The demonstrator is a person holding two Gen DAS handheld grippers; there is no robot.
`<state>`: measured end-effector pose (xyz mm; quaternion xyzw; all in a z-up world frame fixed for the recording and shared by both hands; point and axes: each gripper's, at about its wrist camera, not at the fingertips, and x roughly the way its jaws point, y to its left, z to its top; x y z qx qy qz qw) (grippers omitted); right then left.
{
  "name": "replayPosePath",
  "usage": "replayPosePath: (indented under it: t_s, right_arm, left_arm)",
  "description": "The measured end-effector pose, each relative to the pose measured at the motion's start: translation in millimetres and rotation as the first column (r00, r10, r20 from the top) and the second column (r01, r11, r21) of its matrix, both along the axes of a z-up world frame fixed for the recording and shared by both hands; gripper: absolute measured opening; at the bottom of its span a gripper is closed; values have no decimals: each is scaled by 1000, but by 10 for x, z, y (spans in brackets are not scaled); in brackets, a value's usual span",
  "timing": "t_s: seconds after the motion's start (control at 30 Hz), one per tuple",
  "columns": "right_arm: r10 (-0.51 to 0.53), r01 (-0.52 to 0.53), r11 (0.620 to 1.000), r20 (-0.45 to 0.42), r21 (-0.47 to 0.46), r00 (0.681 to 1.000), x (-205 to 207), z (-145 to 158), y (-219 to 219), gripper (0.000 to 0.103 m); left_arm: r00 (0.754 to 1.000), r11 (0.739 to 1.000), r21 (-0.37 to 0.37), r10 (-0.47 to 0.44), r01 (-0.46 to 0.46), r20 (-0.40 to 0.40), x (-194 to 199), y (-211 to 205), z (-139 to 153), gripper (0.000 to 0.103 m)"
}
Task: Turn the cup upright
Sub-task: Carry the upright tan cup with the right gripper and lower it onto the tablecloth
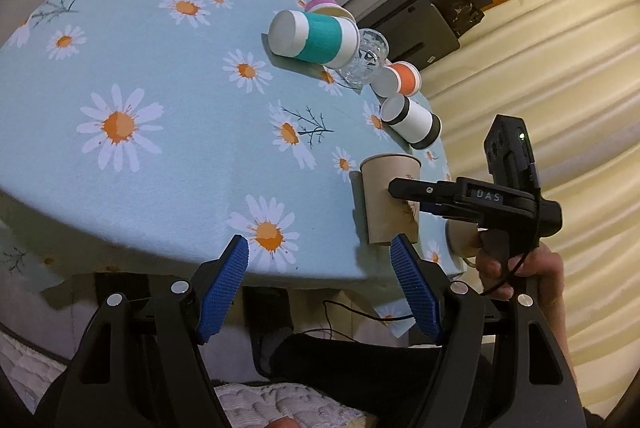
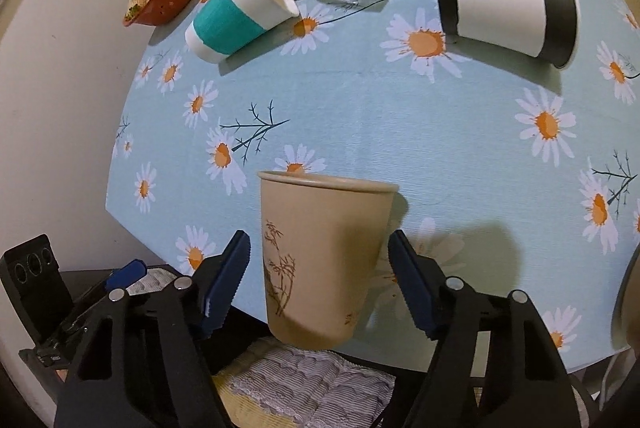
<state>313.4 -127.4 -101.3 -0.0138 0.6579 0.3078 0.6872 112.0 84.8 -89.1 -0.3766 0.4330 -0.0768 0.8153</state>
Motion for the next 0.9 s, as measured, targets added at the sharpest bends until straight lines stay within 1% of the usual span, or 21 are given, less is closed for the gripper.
replayPosePath:
  t_s: [0.07,0.3,0.4,0.5,0.6,0.67,0.77,0.9]
  right_arm:
    - [5,-5,1000,1,-6,1000,-3,-11,19,62]
    - [19,-18,1000,29,-24,999,-22,47,45,61]
    - [17,-16,1000,50,-16,999,-50,134,32,61]
    - [11,-11,1000,105,-5,994,-107,274,5,61]
    - [-7,2,1000,182,27,983,-192,436,-40,61]
    - [-31,15,998,245,67,969,-273,549,-89,61]
    - [-61,27,993,307,113,950,-364,647,-147,61]
    - [-120,48,981,395,187,911,-497,758,-233,61]
  left_arm:
    - [1000,1000,-14,1,-1,2,-6,23,-14,72]
    - [1000,1000,-26,1,-1,2,7,48,-24,72]
    - [1000,1000,-27,4,-4,2,1,62,-35,72]
    - [1000,999,-32,12,-12,7,-9,85,-31,72]
    - [1000,999,-36,19,-19,13,-21,103,-21,72]
    - [1000,999,-33,24,-23,20,-26,108,-11,72]
    - [999,999,-25,27,-27,27,-35,106,-1,72]
    - [998,999,-15,41,-40,40,-55,119,20,72]
